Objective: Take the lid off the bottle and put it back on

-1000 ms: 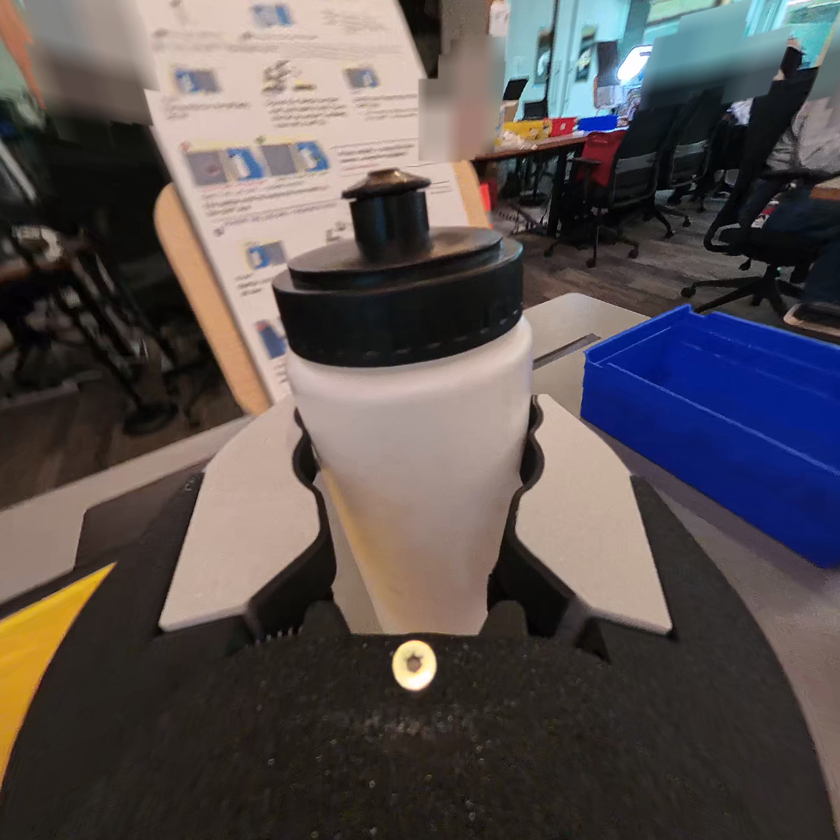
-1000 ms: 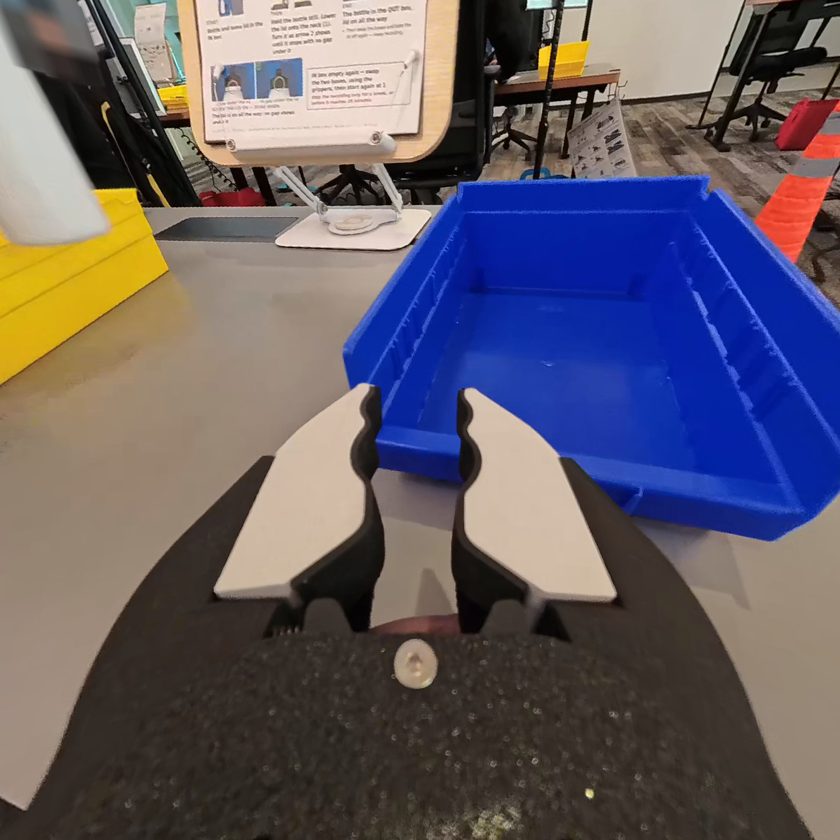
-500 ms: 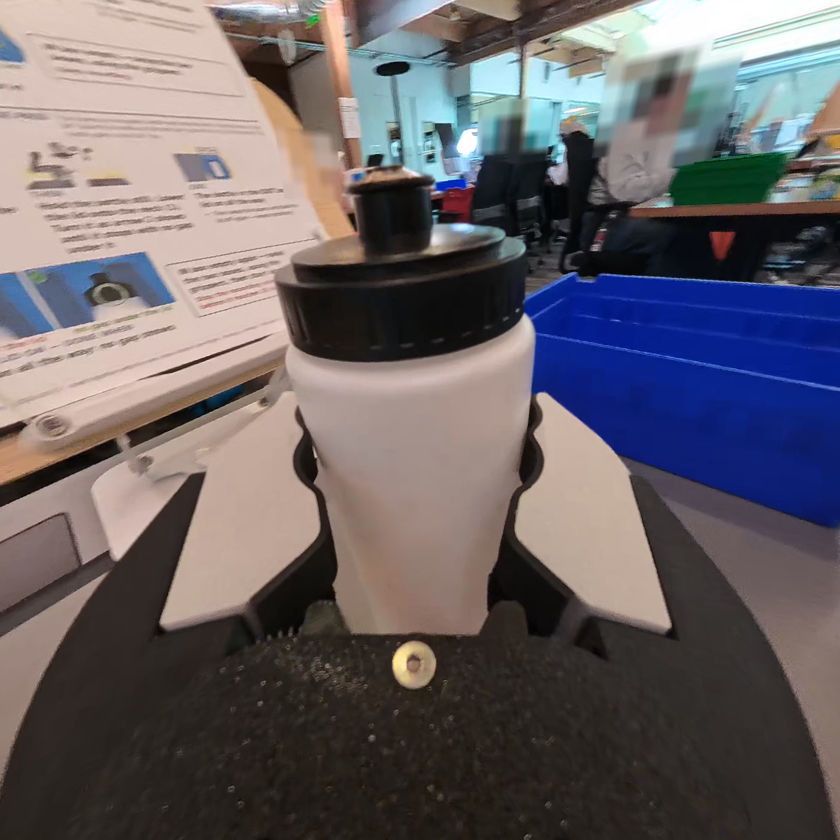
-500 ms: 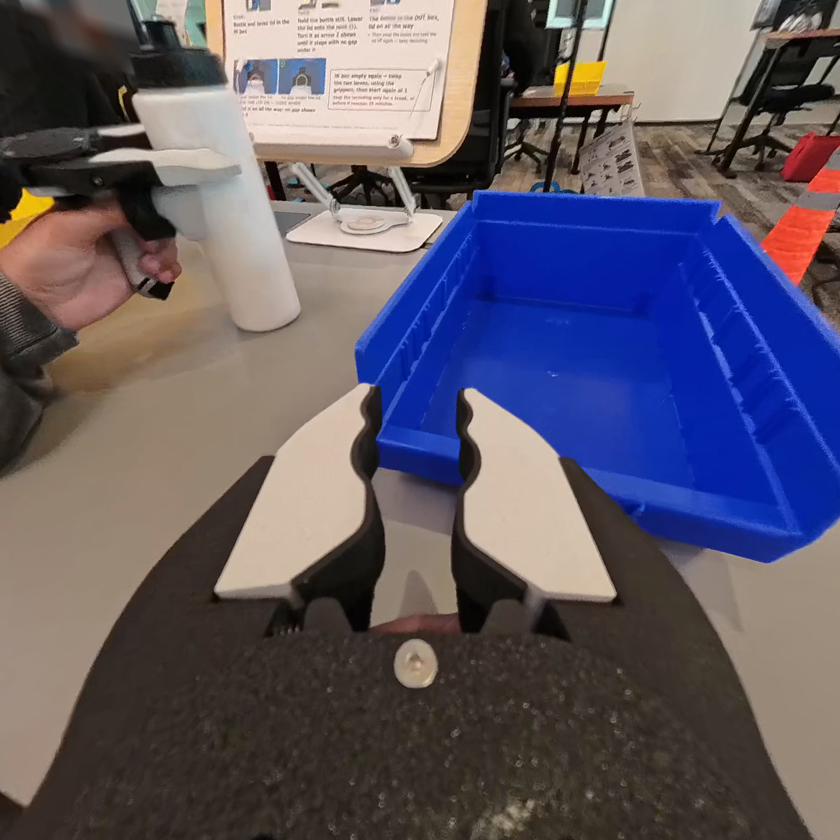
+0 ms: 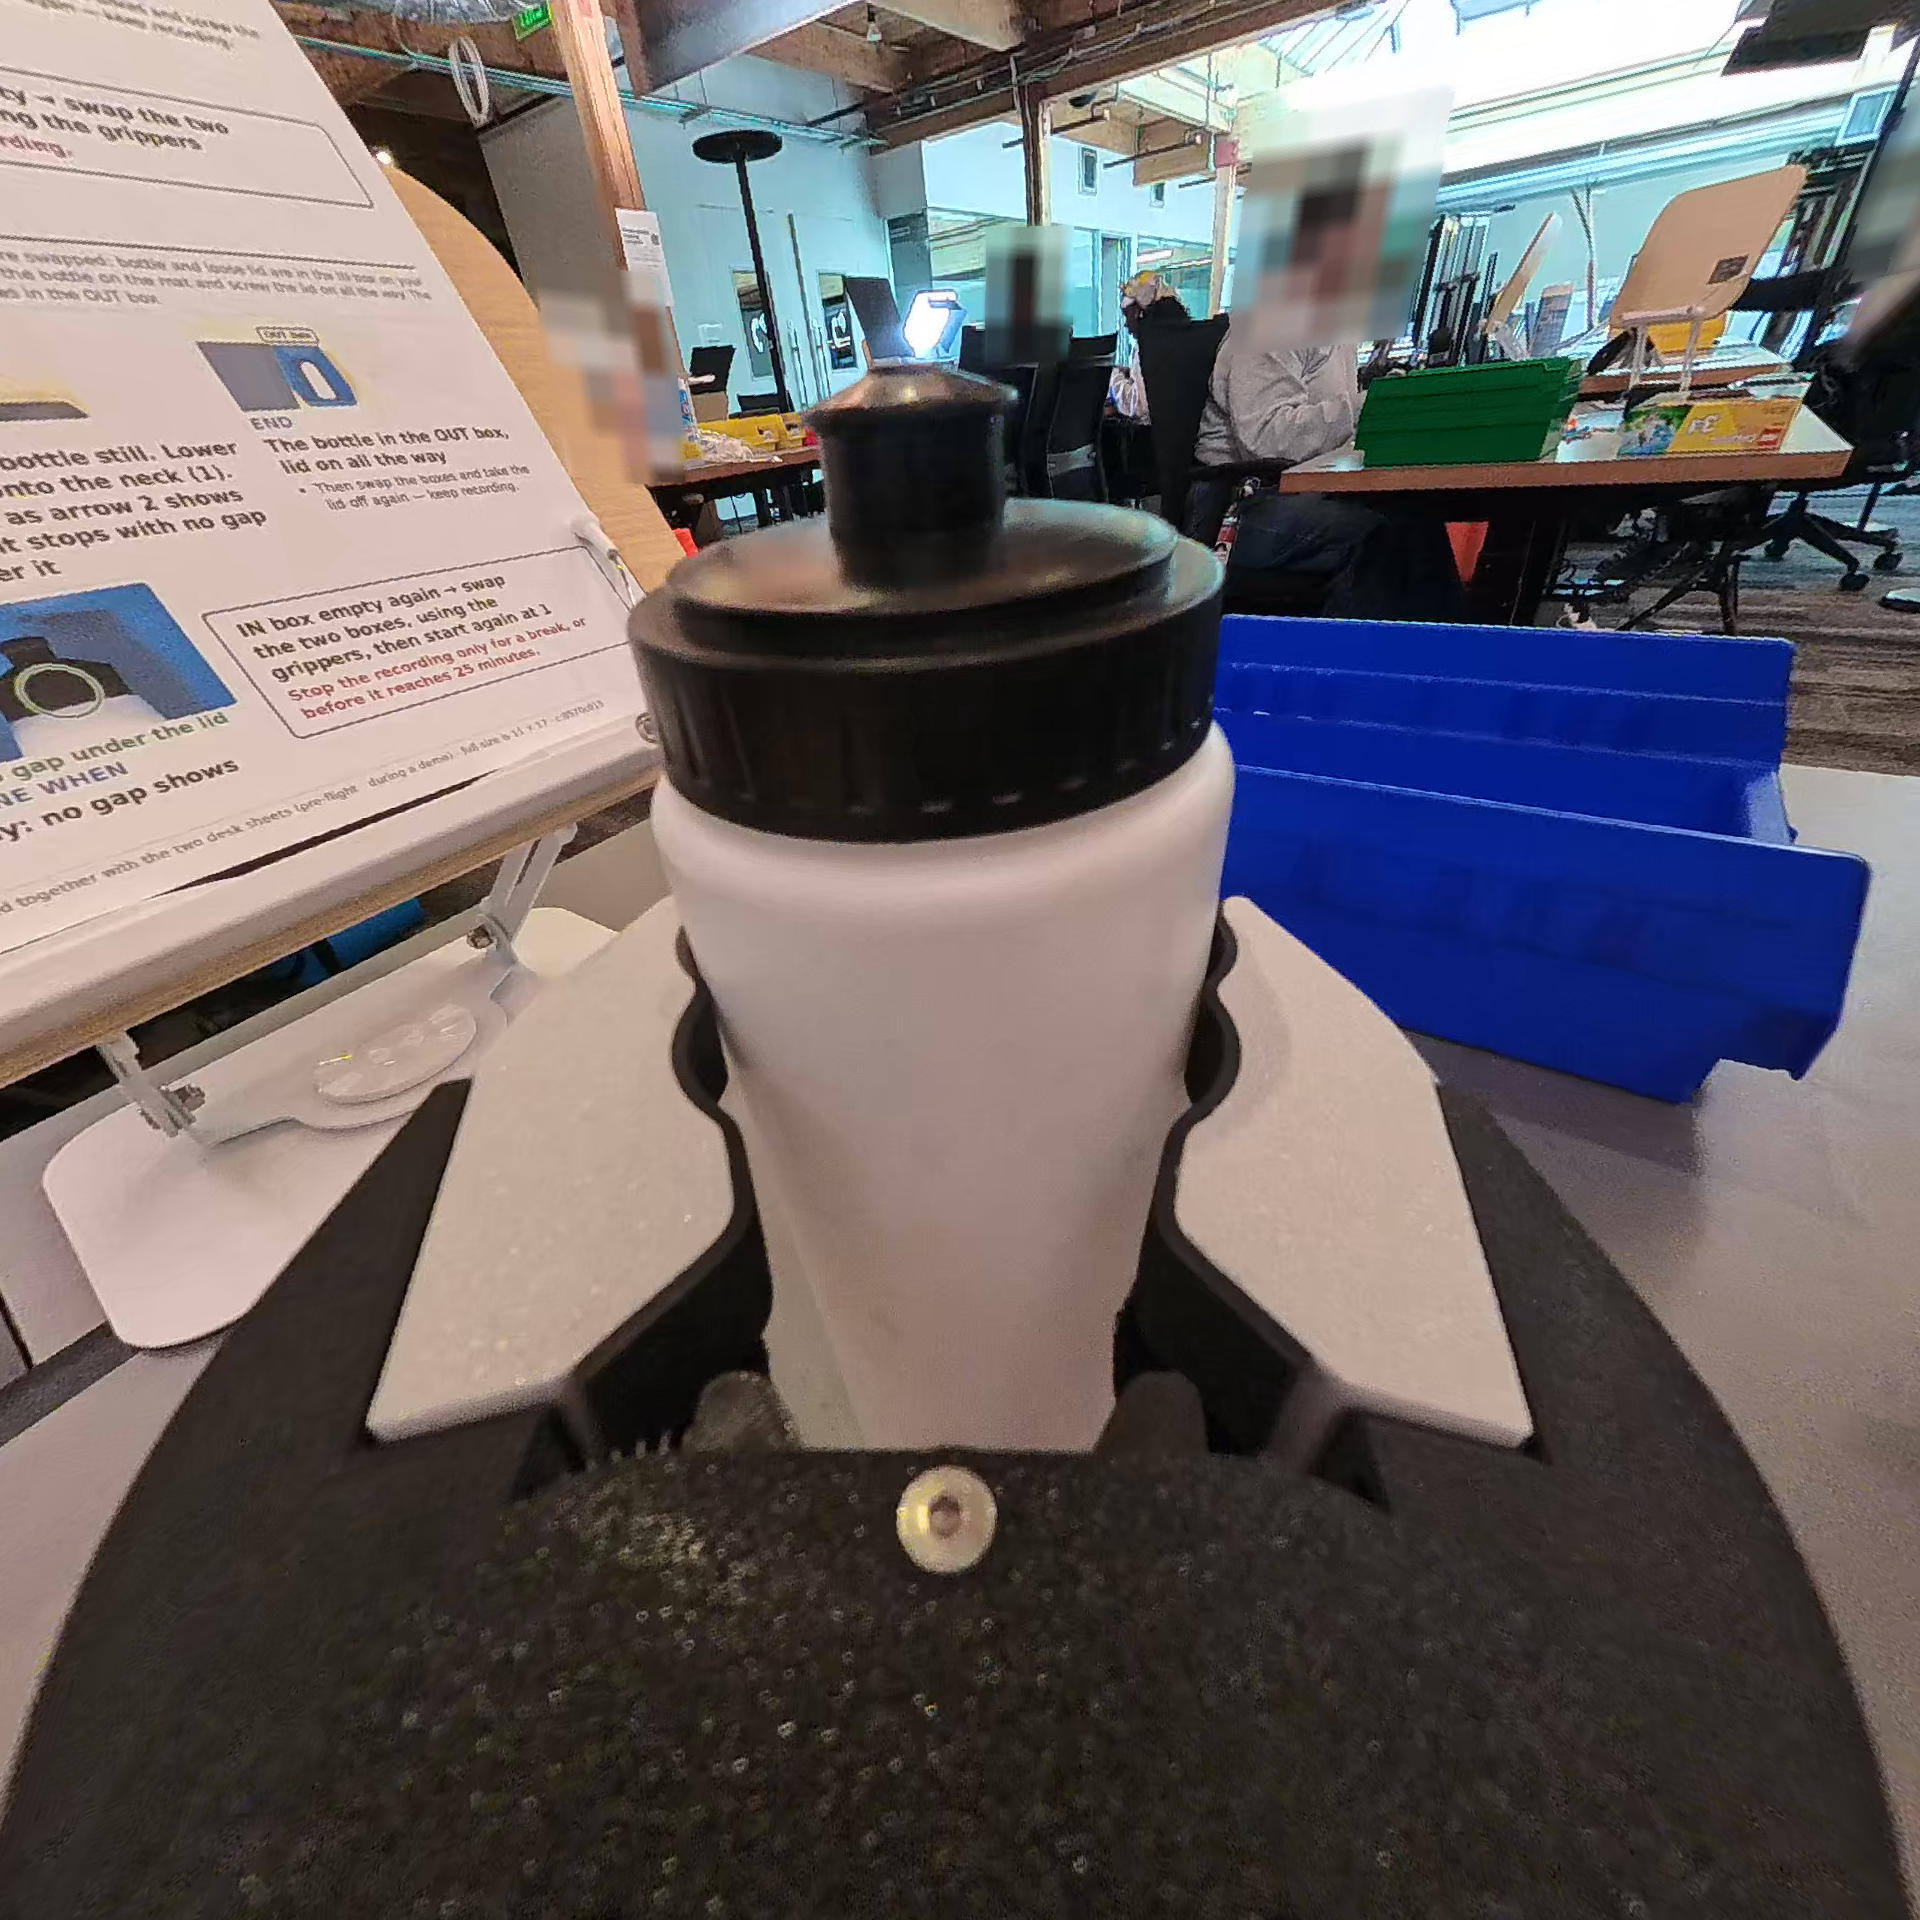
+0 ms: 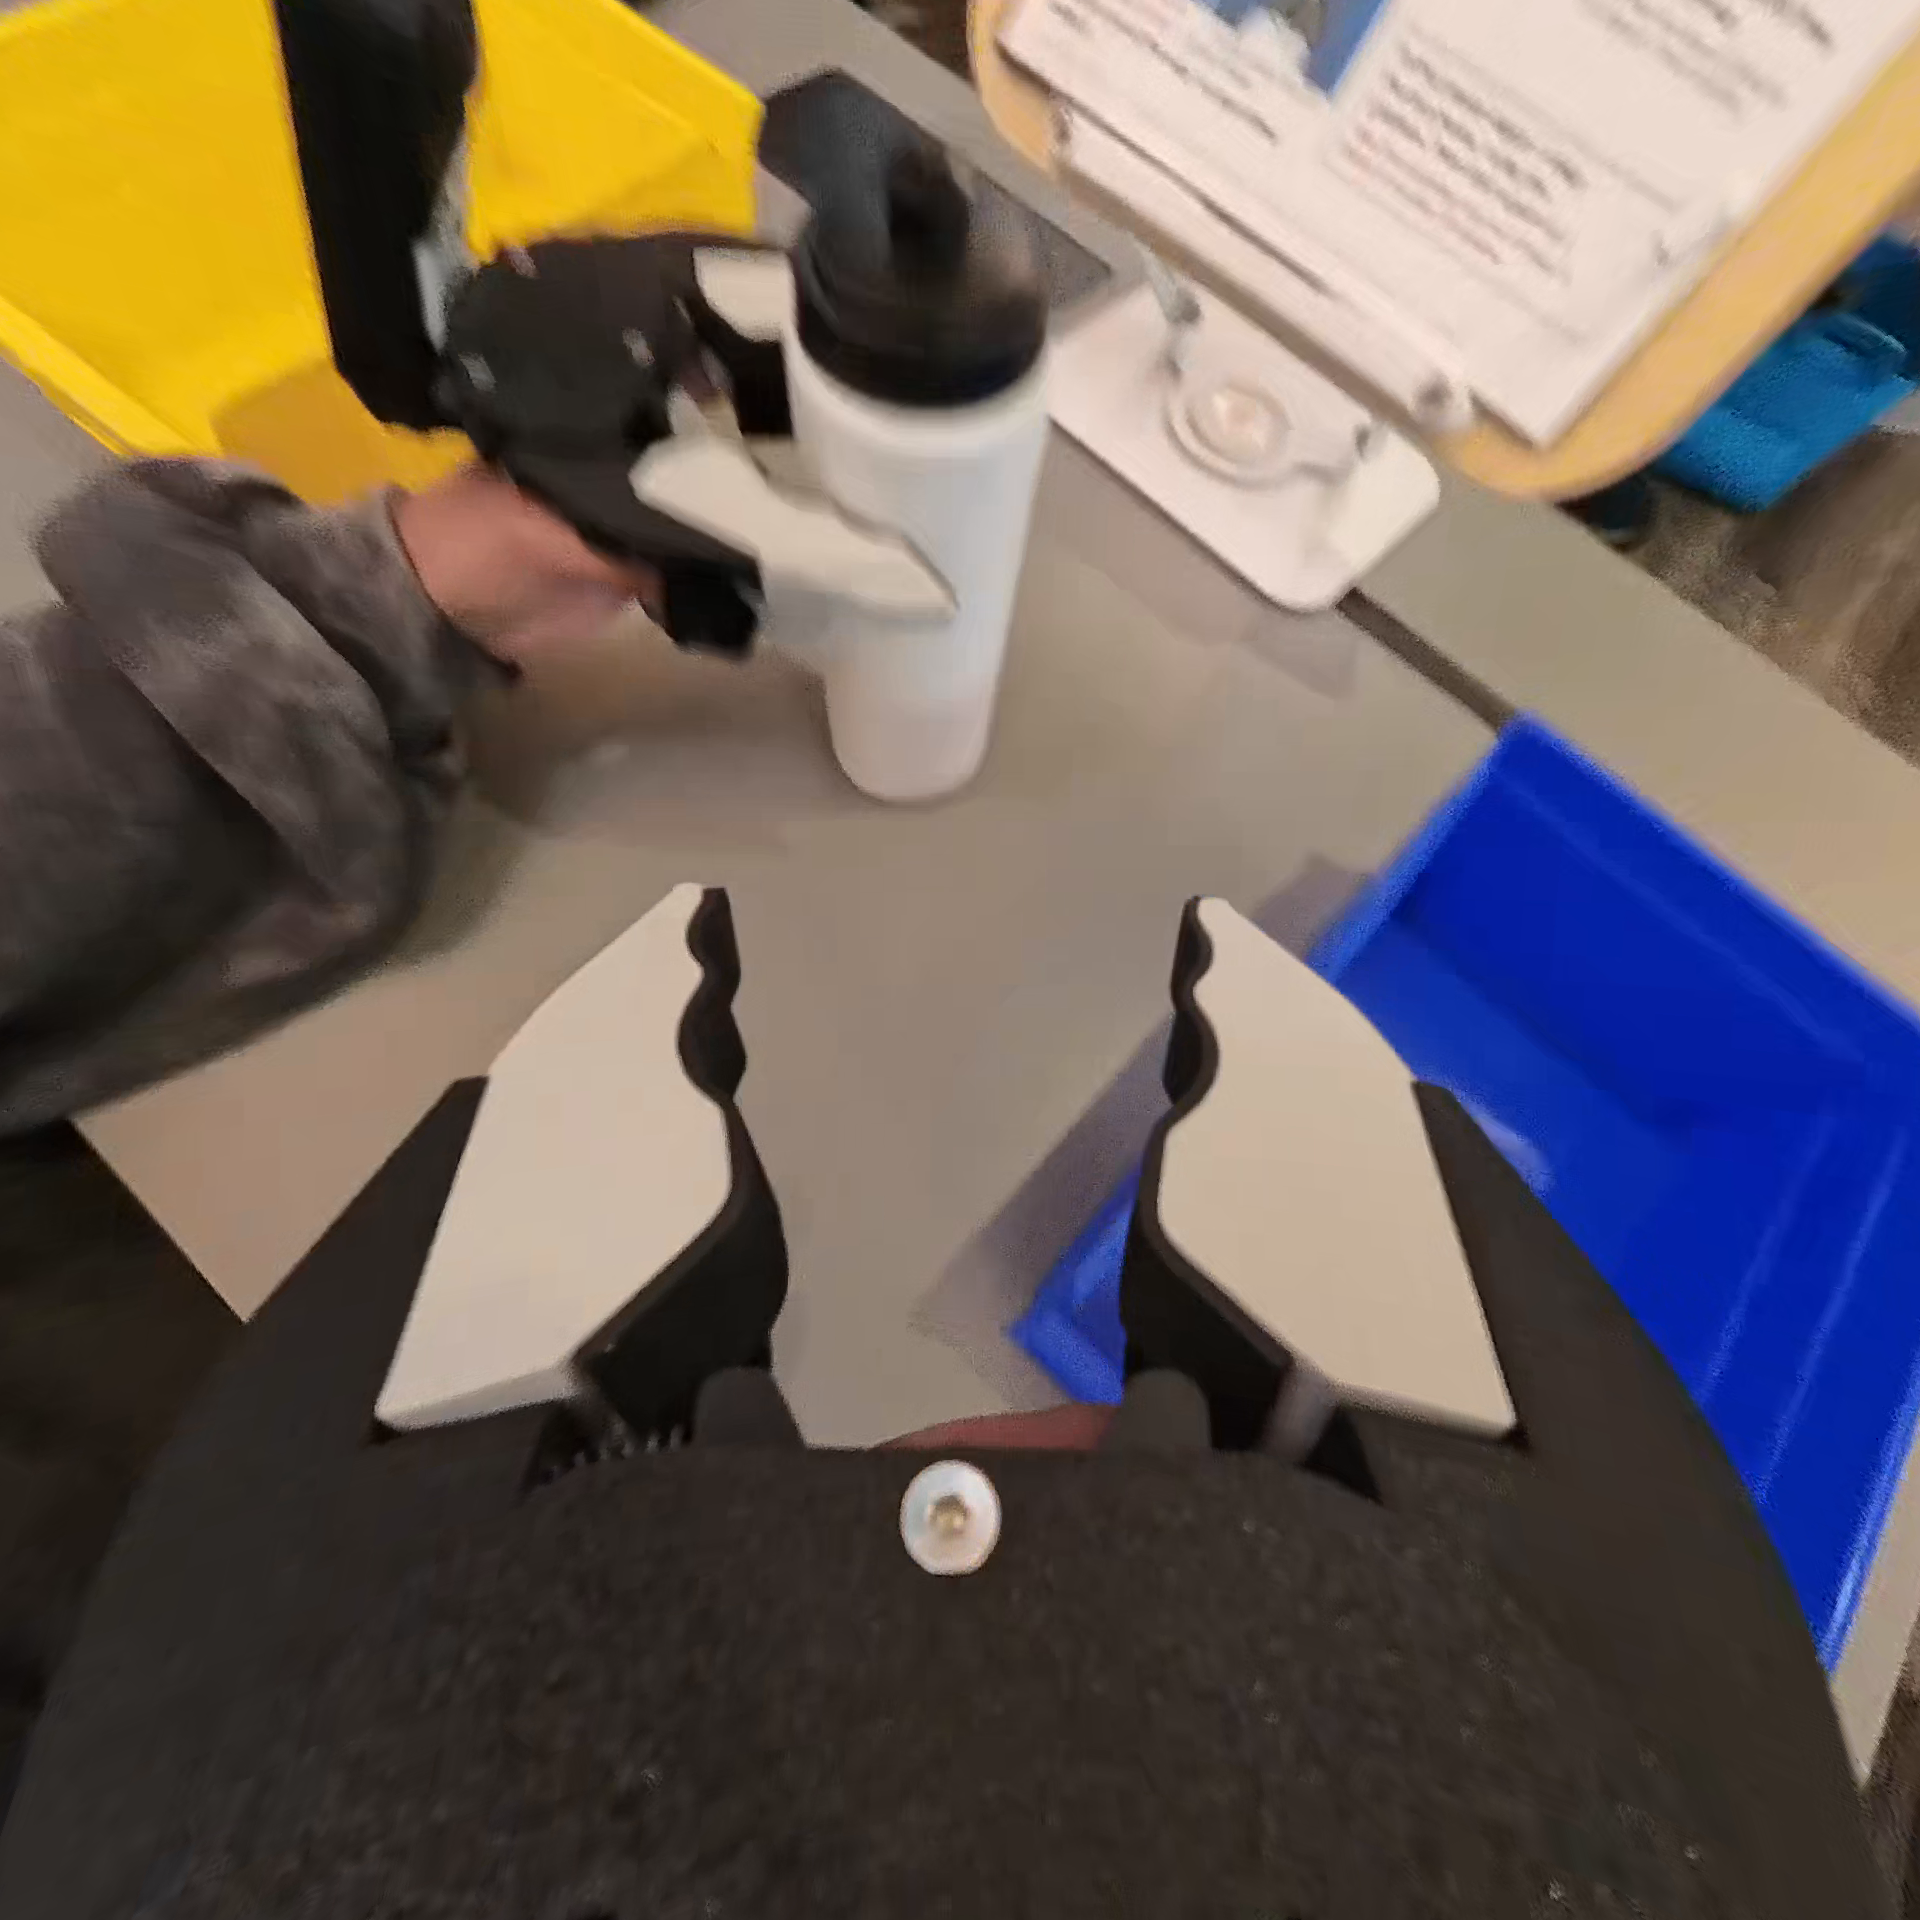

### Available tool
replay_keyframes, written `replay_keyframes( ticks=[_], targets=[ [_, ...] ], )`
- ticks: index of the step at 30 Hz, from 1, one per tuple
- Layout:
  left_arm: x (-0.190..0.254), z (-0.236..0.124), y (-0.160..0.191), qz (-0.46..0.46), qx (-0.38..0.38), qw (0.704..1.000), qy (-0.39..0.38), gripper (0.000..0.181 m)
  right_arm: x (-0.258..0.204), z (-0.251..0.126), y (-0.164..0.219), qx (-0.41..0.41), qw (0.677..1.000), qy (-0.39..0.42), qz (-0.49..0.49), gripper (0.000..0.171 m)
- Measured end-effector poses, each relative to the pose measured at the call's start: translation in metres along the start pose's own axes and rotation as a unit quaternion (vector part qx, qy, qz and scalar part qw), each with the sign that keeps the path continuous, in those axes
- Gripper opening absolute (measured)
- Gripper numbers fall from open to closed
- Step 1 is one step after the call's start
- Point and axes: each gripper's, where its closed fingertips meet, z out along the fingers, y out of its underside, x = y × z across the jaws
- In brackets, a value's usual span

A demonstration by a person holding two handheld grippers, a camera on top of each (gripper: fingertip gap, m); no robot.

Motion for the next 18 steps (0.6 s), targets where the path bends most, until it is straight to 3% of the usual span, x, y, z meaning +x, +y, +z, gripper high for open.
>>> replay_keyframes(
  ticks=[4, 7, 14, 18],
  targets=[
    [0.002, -0.003, 0.0, 0.0, 0.0, 1.0, 0.0, 0.088, 0.009, 0.042, -0.071, -0.039, 0.998, -0.005, -0.05, 0.081],
    [0.002, -0.003, 0.0, -0.001, 0.001, 1.0, -0.002, 0.087, 0.004, 0.079, -0.102, -0.104, 0.989, -0.025, -0.104, 0.084],
    [0.0, -0.001, 0.0, -0.006, 0.0, 1.0, 0.0, 0.087, -0.003, 0.135, -0.104, -0.253, 0.952, -0.056, -0.166, 0.085],
    [0.0, 0.001, 0.001, -0.007, -0.002, 1.0, 0.0, 0.087, -0.009, 0.139, -0.095, -0.298, 0.938, -0.091, -0.15, 0.069]
  ],
)
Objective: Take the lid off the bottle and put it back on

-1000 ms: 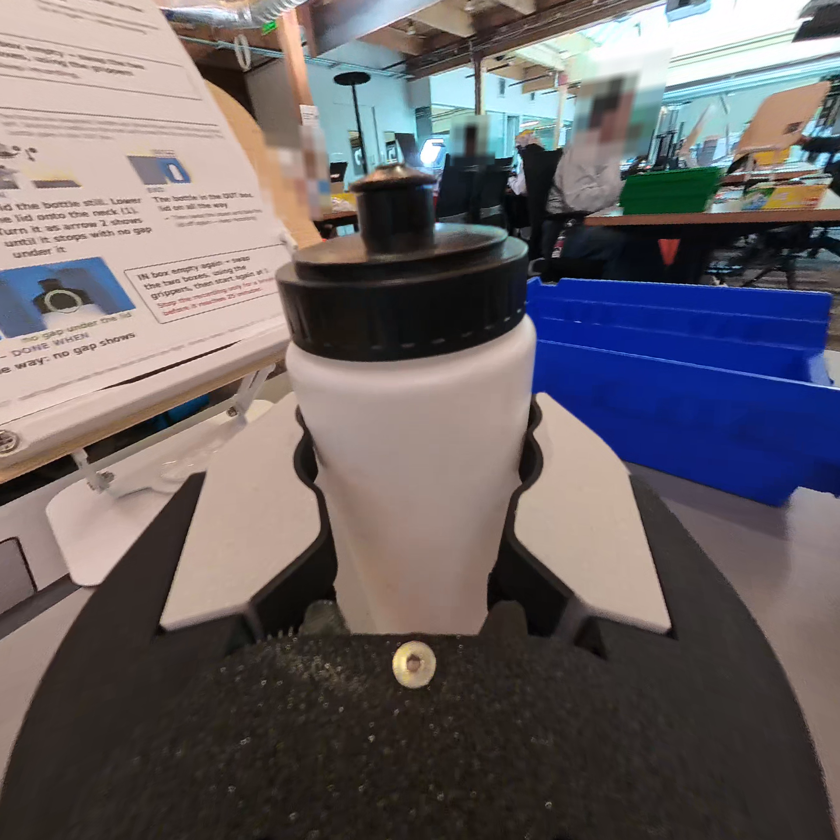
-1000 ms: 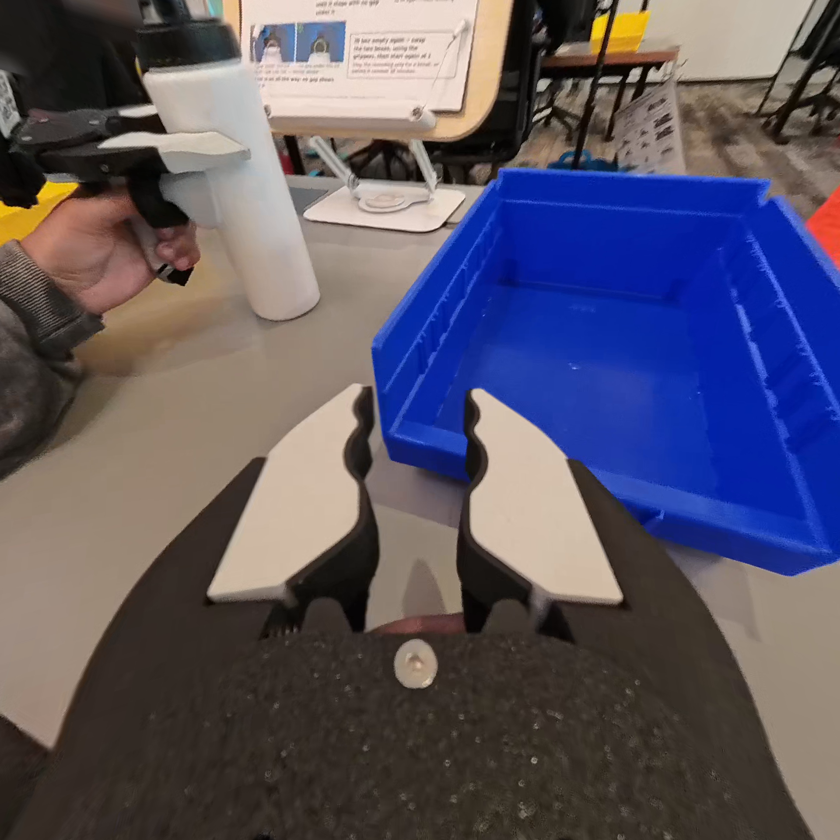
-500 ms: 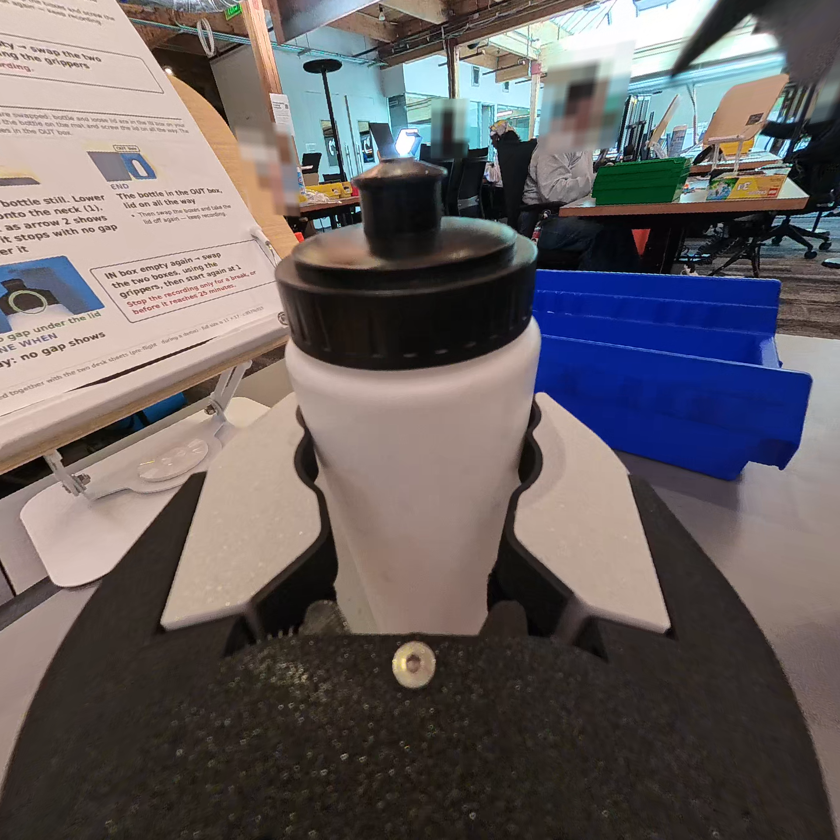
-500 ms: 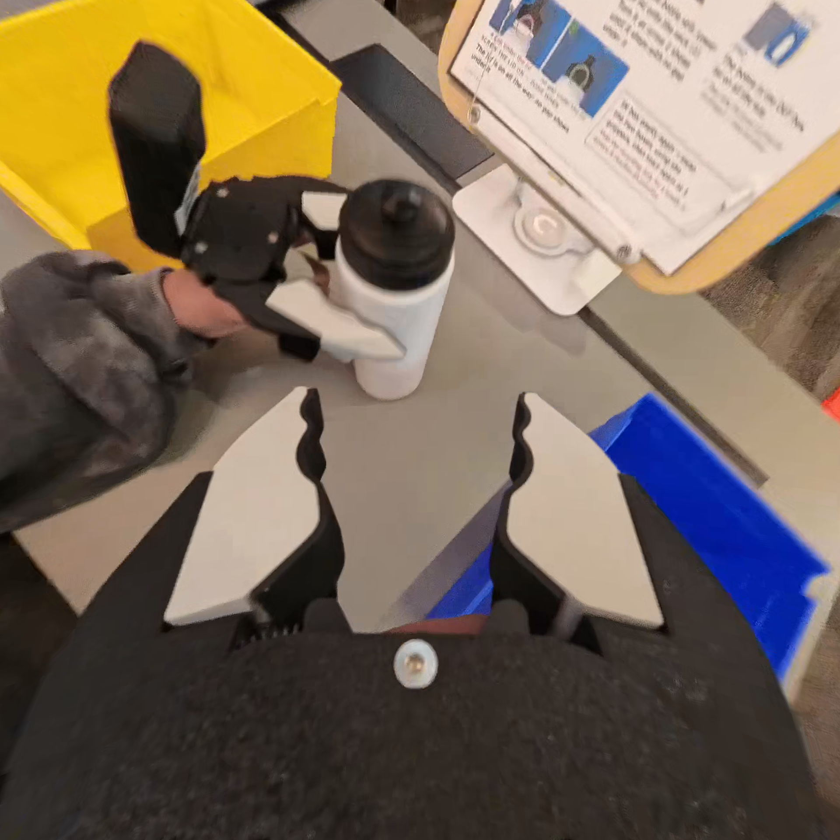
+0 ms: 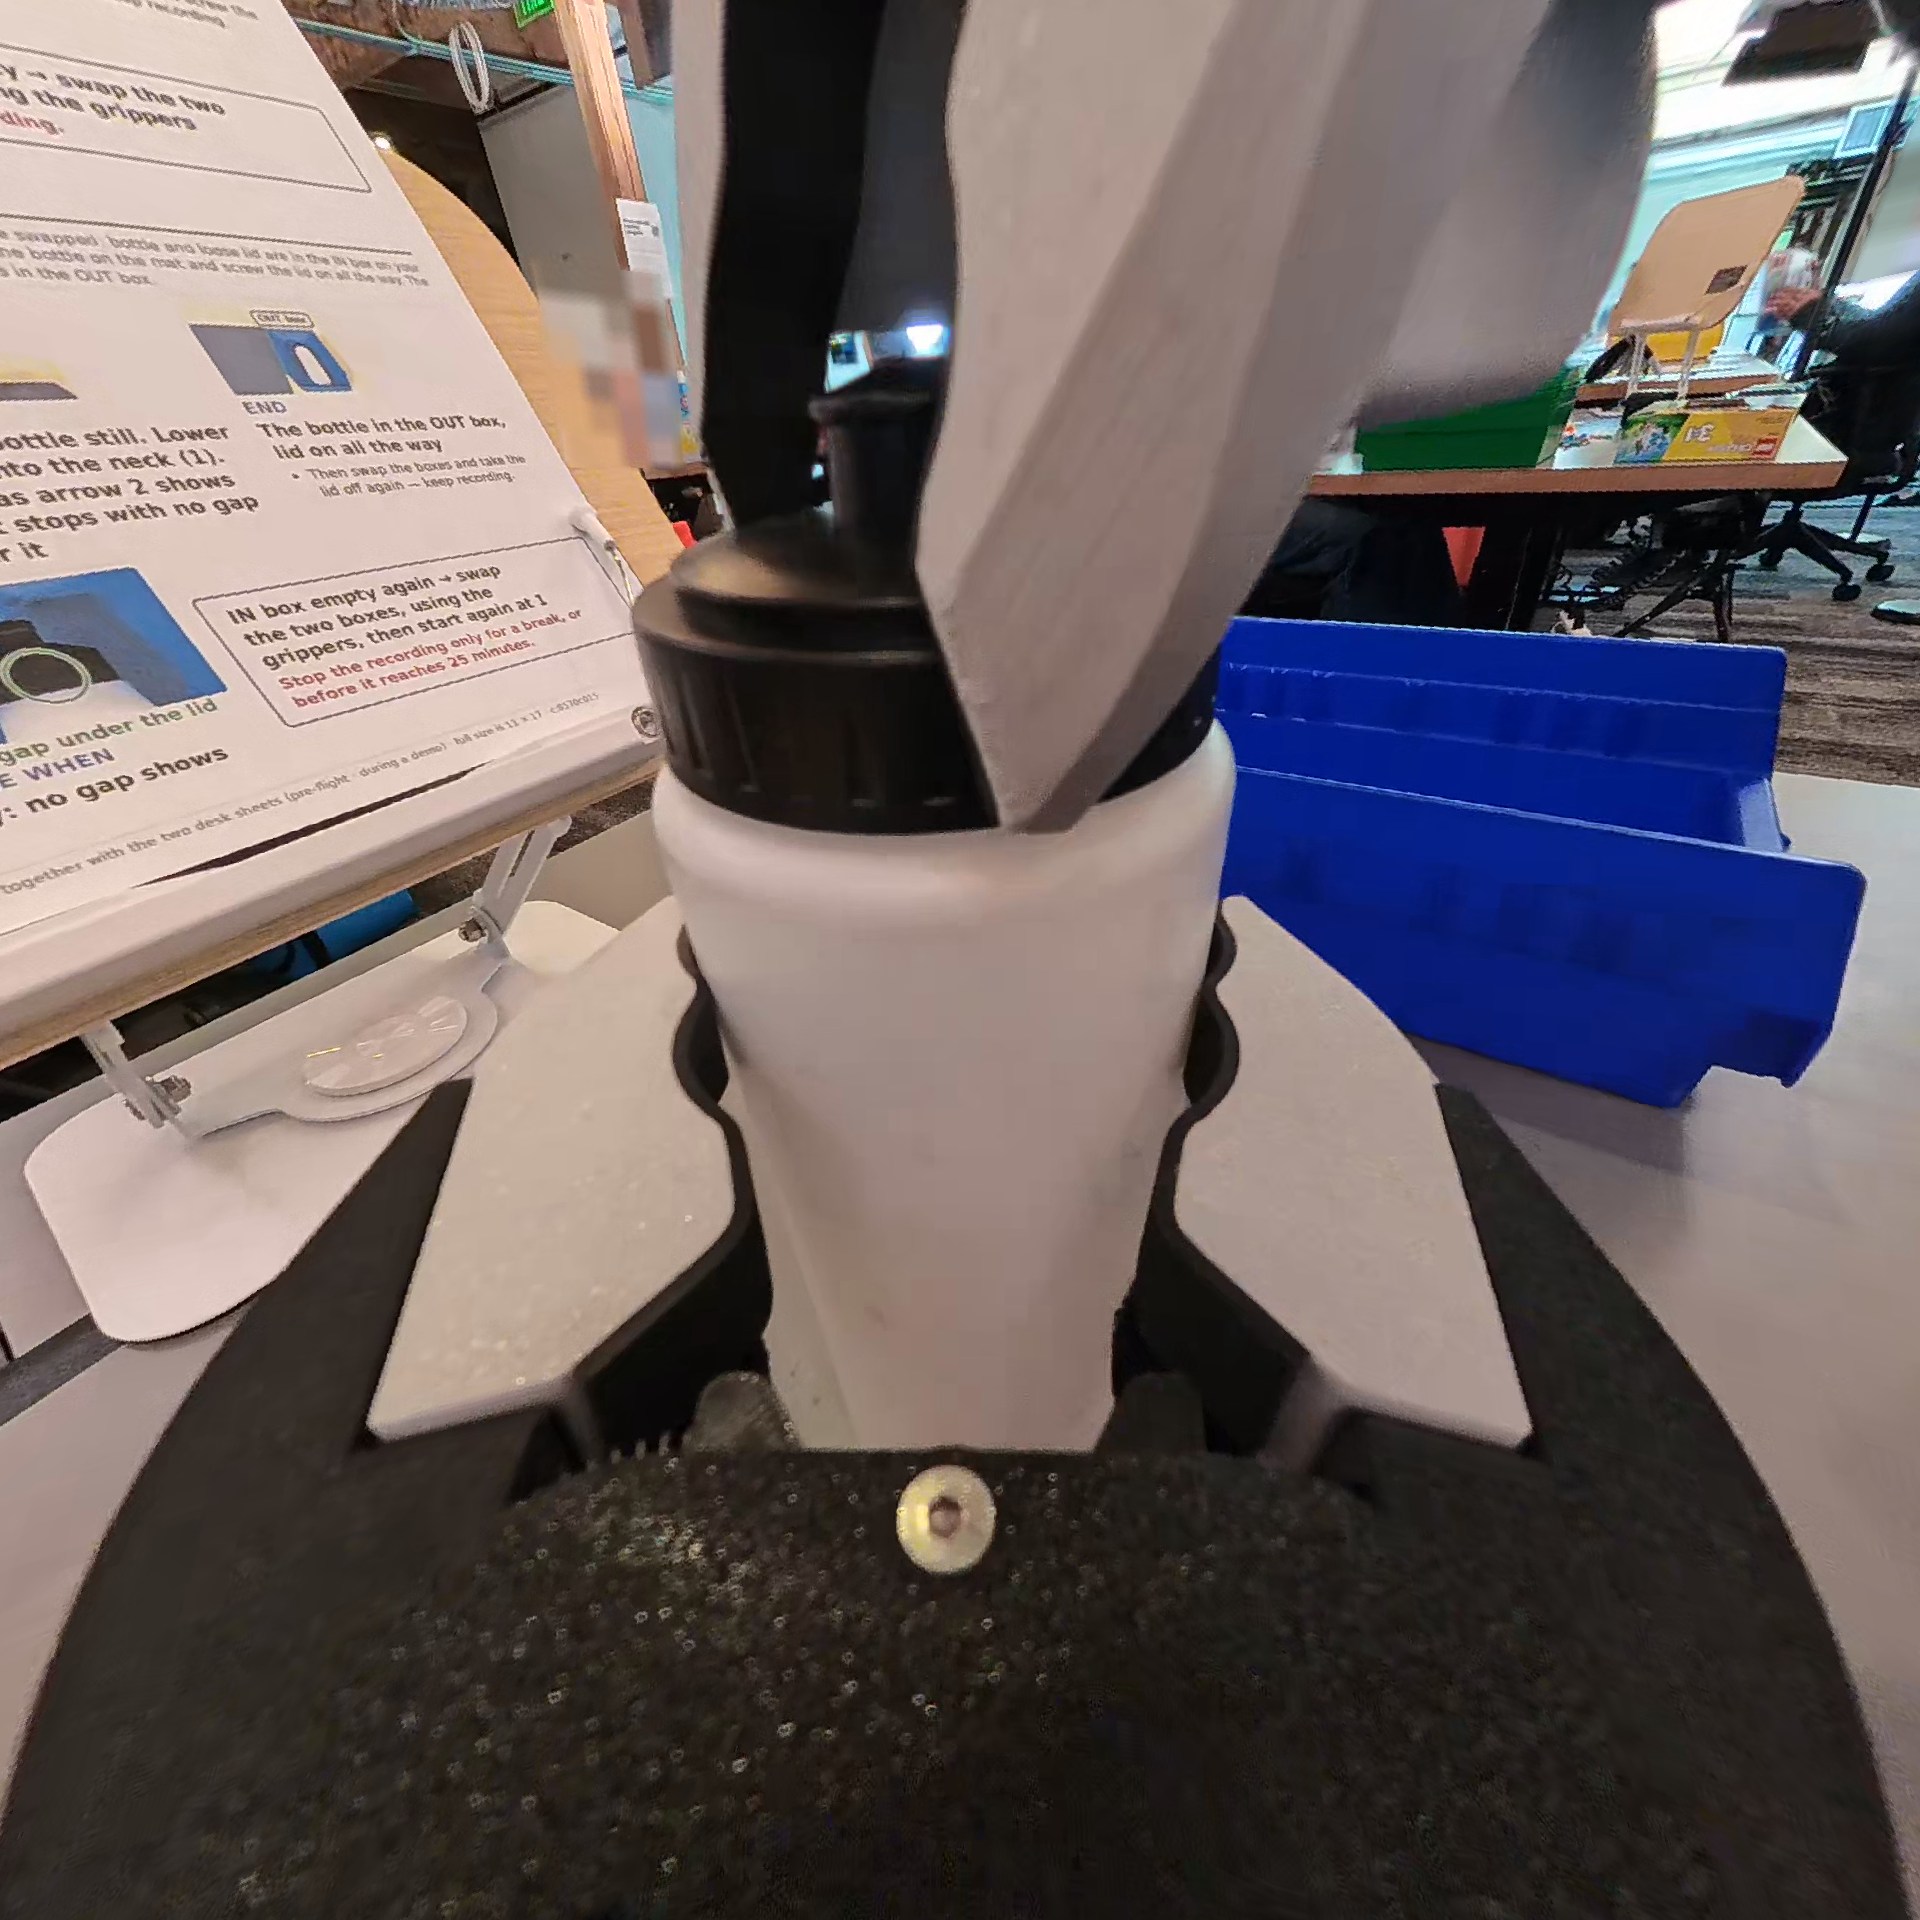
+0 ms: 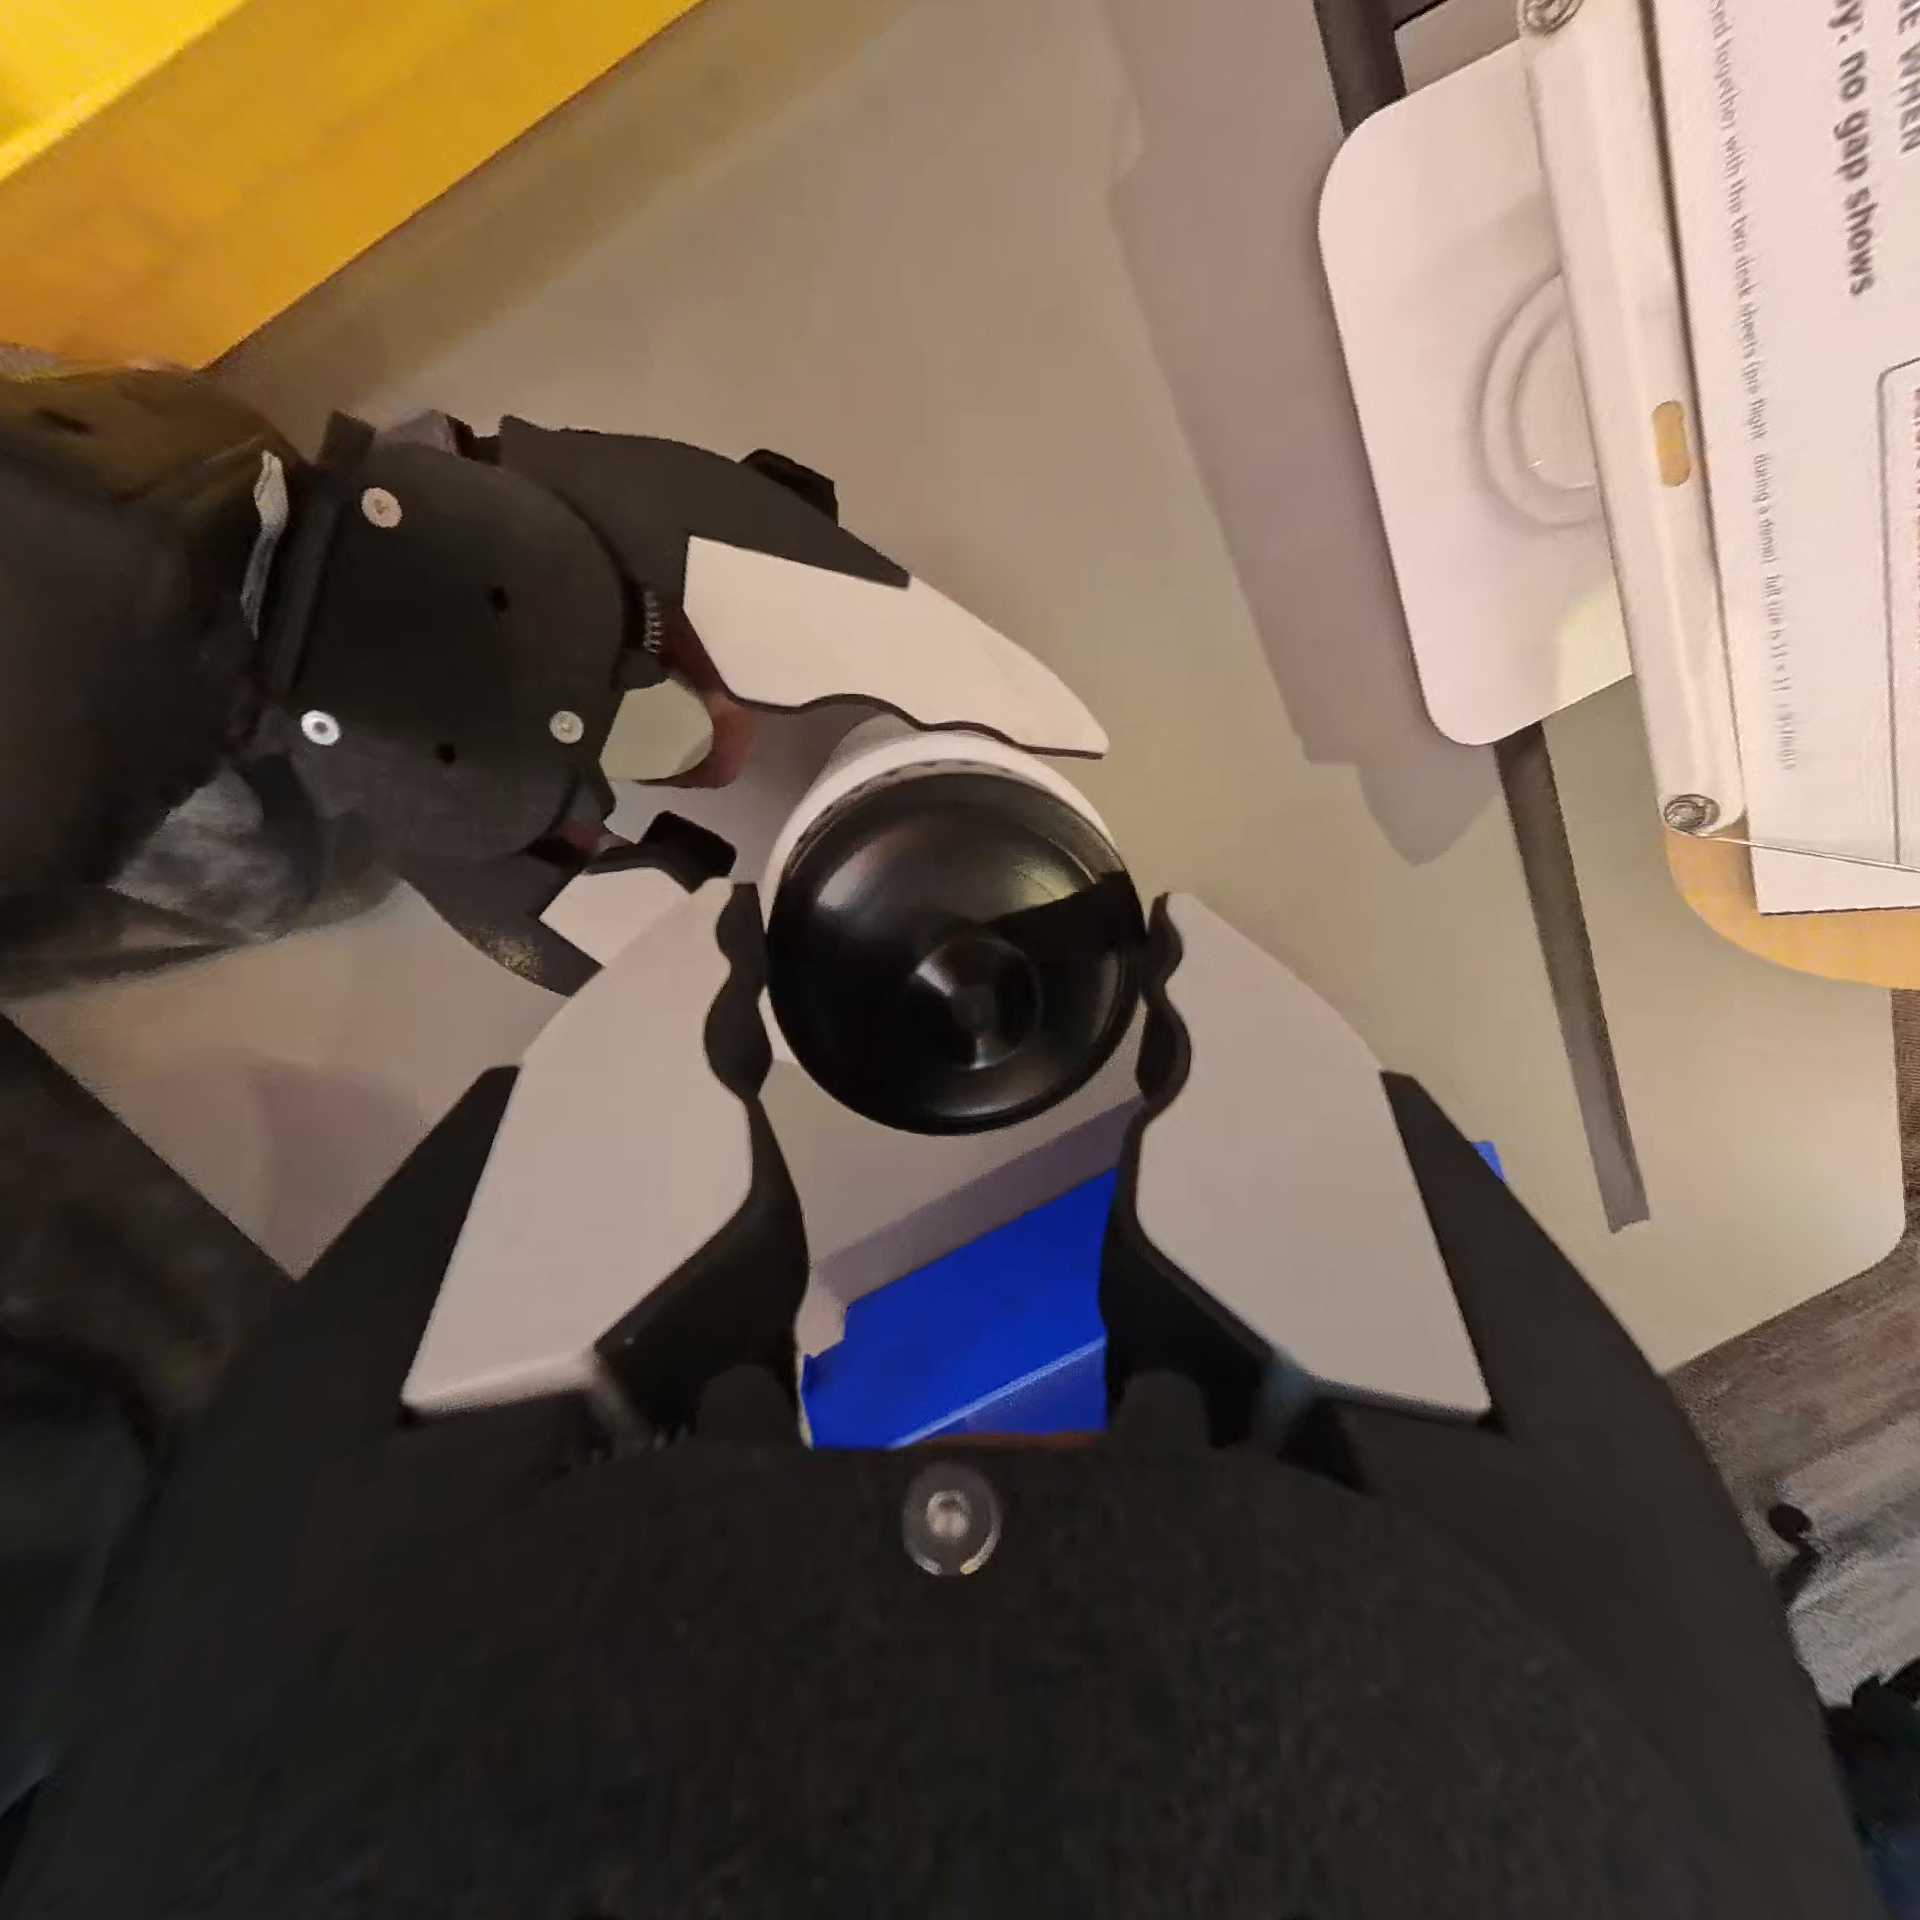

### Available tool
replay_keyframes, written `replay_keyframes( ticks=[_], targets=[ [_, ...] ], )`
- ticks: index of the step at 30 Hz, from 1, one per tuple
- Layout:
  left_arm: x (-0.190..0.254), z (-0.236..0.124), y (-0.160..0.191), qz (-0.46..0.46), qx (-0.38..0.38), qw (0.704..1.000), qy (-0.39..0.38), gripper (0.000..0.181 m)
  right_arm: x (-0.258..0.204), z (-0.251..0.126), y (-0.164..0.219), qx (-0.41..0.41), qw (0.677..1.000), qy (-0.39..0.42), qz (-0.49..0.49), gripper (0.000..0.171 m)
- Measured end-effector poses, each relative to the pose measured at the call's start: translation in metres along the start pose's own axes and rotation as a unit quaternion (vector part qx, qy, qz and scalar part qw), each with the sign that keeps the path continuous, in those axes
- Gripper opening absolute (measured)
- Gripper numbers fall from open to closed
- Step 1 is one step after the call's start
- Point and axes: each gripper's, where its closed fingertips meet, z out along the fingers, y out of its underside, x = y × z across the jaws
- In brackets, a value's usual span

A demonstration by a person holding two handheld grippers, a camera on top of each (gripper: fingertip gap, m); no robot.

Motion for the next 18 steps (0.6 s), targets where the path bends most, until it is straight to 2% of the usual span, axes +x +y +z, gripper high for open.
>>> replay_keyframes(
  ticks=[6, 9, 11, 14, 16, 18],
  targets=[
    [0.0, 0.001, 0.001, -0.006, -0.01, 1.0, 0.011, 0.087, 0.0, 0.0, 0.0, -0.009, 0.998, -0.003, -0.063, 0.068],
    [0.003, 0.0, 0.001, 0.001, -0.011, 1.0, 0.019, 0.087, -0.003, -0.001, 0.003, -0.018, 0.989, -0.014, -0.145, 0.068],
    [0.006, 0.0, 0.0, 0.009, -0.012, 1.0, 0.019, 0.087, -0.005, -0.003, 0.006, -0.028, 0.972, -0.022, -0.233, 0.069],
    [0.008, 0.002, 0.0, 0.016, -0.012, 1.0, 0.02, 0.087, -0.007, -0.005, 0.011, -0.025, 0.927, -0.035, -0.373, 0.069],
    [0.008, 0.002, 0.0, 0.016, -0.014, 1.0, 0.017, 0.087, -0.007, -0.005, 0.012, -0.025, 0.913, -0.046, -0.405, 0.069],
    [0.008, 0.002, 0.0, 0.007, -0.015, 1.0, 0.02, 0.087, -0.005, -0.005, 0.012, -0.042, 0.916, -0.044, -0.397, 0.069]
  ],
)
